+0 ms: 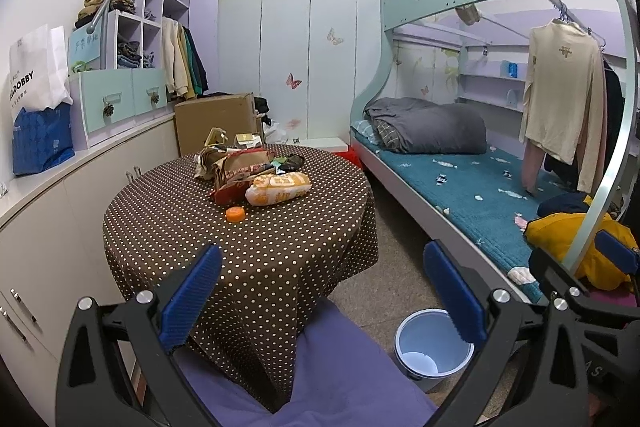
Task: Collect trash
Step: 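Grasp the orange-white plastic bag with right gripper while left grasps the orange cap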
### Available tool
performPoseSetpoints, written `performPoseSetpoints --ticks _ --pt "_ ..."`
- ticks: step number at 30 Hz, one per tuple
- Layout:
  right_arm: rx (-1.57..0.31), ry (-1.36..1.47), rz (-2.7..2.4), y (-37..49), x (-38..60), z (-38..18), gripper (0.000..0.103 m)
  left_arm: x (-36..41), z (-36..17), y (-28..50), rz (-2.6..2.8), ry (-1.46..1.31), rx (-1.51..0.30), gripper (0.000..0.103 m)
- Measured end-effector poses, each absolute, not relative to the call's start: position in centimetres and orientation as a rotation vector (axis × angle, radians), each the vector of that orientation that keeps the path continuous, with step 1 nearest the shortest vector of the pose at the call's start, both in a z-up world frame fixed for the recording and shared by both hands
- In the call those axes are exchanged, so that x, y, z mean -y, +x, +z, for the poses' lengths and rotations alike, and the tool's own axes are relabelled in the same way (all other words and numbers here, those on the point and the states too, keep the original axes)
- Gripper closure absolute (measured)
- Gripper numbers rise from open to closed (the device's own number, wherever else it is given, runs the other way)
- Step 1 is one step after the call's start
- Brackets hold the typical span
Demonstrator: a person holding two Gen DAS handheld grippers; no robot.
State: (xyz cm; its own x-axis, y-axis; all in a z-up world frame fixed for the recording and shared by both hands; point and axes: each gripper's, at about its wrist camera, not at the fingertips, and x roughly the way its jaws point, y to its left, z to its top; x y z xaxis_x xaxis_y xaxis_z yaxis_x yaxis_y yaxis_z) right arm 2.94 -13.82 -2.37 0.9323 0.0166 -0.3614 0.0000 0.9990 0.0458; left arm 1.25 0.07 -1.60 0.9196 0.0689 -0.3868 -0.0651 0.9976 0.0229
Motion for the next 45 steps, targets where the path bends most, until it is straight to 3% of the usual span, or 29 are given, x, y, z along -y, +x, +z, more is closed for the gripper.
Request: performPoseSetpoints --ticks 31,45 --pt "-0.676 0.002 0.251 24.2 2.2 -2.0 0.006 -13.1 -1.9 18.5 0.225 -0.136 -0.68 0.004" --pt "-0.826 -0.023 0.447 32.2 -5.0 -3.8 0.006 -20.5 -4.7 23.1 0.255 -0.248 -0.823 0.004"
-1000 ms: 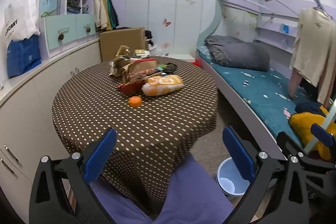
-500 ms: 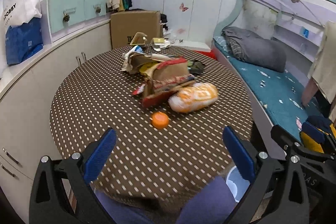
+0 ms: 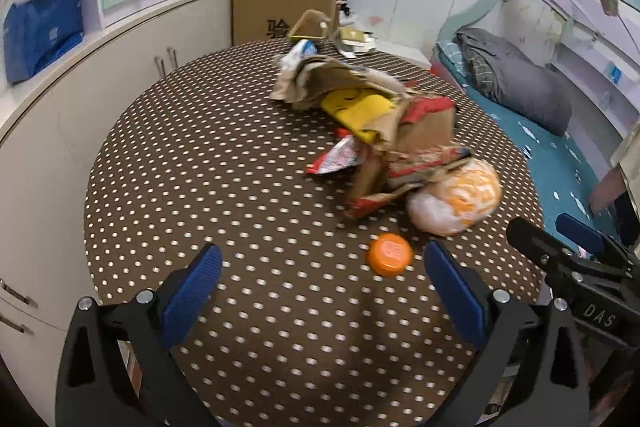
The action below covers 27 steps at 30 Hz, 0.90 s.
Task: Collect trash
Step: 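Grasp the orange-white plastic bag with right gripper while left grasps the orange cap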
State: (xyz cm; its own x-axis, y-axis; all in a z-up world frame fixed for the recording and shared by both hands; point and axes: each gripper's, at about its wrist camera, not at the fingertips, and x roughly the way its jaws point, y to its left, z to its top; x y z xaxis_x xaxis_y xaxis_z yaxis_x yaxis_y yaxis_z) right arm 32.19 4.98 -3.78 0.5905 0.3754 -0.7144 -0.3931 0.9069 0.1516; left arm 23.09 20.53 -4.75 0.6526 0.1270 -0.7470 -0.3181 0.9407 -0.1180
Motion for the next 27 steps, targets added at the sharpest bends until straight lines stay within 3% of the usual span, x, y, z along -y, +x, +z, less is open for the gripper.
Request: performPoseSetpoints --ticks 17,21,27 --pt "-0.898 -0.102 0.459 36.9 -11.8 -7.5 0.006 -24.5 -6.2 23.5 0.301 -0.313 -0.856 0.004" --pt "-0.881 -0.086 0.477 36.6 -10.7 -7.2 0.024 -23.9 -6.4 23.9 0.266 -0.31 -0.862 0.004" --pt "-0.881 -0.06 0.456 35.8 -8.0 -6.7 0.031 -21.3 -6.6 25.0 0.194 -0.284 -0.879 0.004"
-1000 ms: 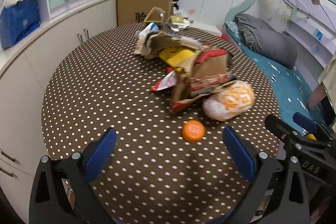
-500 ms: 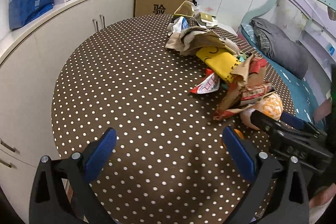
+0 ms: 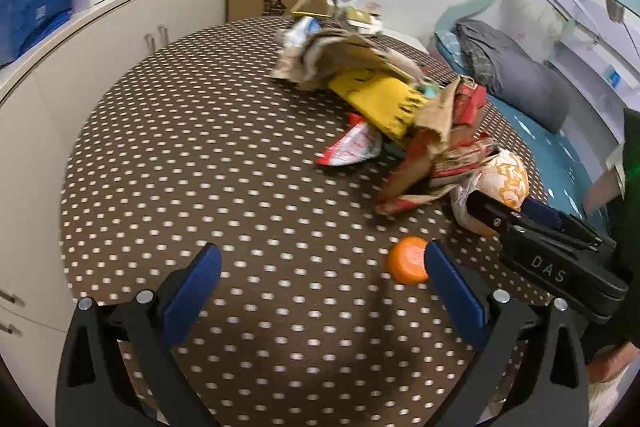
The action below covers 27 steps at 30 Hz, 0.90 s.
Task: Collect trash
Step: 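Grasp the orange-white plastic bag with right gripper while left grasps the orange cap, then carry the bag and cap over the blue bucket and open both grippers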
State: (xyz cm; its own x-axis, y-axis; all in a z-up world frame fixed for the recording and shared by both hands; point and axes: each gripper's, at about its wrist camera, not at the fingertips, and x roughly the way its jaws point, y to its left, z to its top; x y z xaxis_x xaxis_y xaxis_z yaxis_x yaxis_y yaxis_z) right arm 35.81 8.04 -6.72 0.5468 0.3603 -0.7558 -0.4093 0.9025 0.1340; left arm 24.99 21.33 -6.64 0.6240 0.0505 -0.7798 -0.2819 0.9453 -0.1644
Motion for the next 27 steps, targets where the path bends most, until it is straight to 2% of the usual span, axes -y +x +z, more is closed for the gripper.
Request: performPoseSetpoints --ticks 6,8,11,12,13,14,27 --pt "-0.877 -0.045 0.412 34.8 -5.1 -6.1 0.031 -19.1 -7.3 26.2 0.148 -0.241 -0.906 0.007" --pt "-0.874 -0.047 0.403 34.4 -4.4 -6.0 0.031 -18.5 -7.5 26.5 0.147 -0.228 -0.911 0.031" --pt "-0.881 -0.04 0.393 34.1 -3.5 -6.0 0.031 -17.8 -7.8 26.9 0.161 -0.187 -0.911 0.039" --pt "-0.881 -0.038 0.391 34.0 -3.3 -6.0 0.031 -17.5 -7.9 27.1 0.147 -0.18 -0.915 0.047" --pt "-0.882 -0.036 0.387 33.9 -3.1 -6.0 0.031 -17.2 -7.9 27.1 0.145 -0.167 -0.911 0.063" --pt "-0.883 -0.033 0.382 33.8 -2.9 -6.0 0.031 -17.0 -7.9 27.2 0.136 -0.169 -0.914 0.074" --pt "-0.859 0.008 0.33 32.8 0.4 -5.1 0.031 -14.8 -6.2 24.9 0.11 -0.134 -0.879 0.074"
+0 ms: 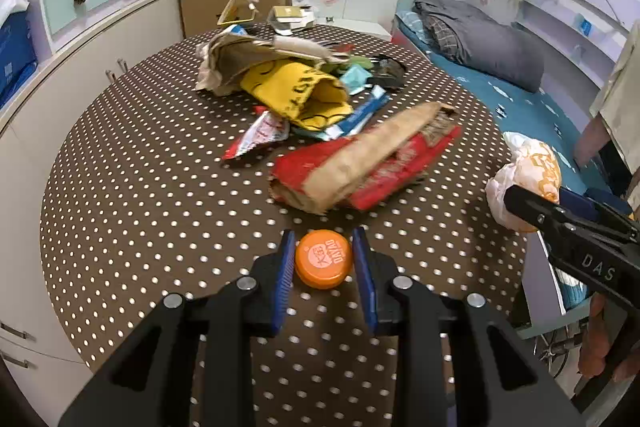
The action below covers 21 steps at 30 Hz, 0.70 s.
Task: Collect trash
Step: 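Carry the bag and cap over the blue bucket and open both grippers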
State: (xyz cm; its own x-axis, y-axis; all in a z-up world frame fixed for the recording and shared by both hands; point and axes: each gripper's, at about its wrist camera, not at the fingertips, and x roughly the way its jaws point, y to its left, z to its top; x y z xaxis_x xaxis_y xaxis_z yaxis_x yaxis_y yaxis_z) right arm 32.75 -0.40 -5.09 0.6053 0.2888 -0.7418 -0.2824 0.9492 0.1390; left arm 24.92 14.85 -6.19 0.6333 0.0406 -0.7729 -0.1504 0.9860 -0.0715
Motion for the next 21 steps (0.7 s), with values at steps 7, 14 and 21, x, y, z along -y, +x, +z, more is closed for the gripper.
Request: performPoseSetpoints --ticks 7,14,21 --pt "-0.841 0.028 0.293 31.5 3.2 -4.8 0.031 -11.4 -5.5 24.8 0.062 -0.091 -0.87 0.074" --pt "-0.826 0.071 0.224 30.1 7.1 -4.7 0.031 -7.2 -5.0 25.5 -0.009 -0.05 -0.859 0.074" --pt "-0.829 0.114 0.152 29.1 11.5 -5.2 0.031 -2.5 -4.6 26.5 -0.088 -0.008 -0.85 0.074"
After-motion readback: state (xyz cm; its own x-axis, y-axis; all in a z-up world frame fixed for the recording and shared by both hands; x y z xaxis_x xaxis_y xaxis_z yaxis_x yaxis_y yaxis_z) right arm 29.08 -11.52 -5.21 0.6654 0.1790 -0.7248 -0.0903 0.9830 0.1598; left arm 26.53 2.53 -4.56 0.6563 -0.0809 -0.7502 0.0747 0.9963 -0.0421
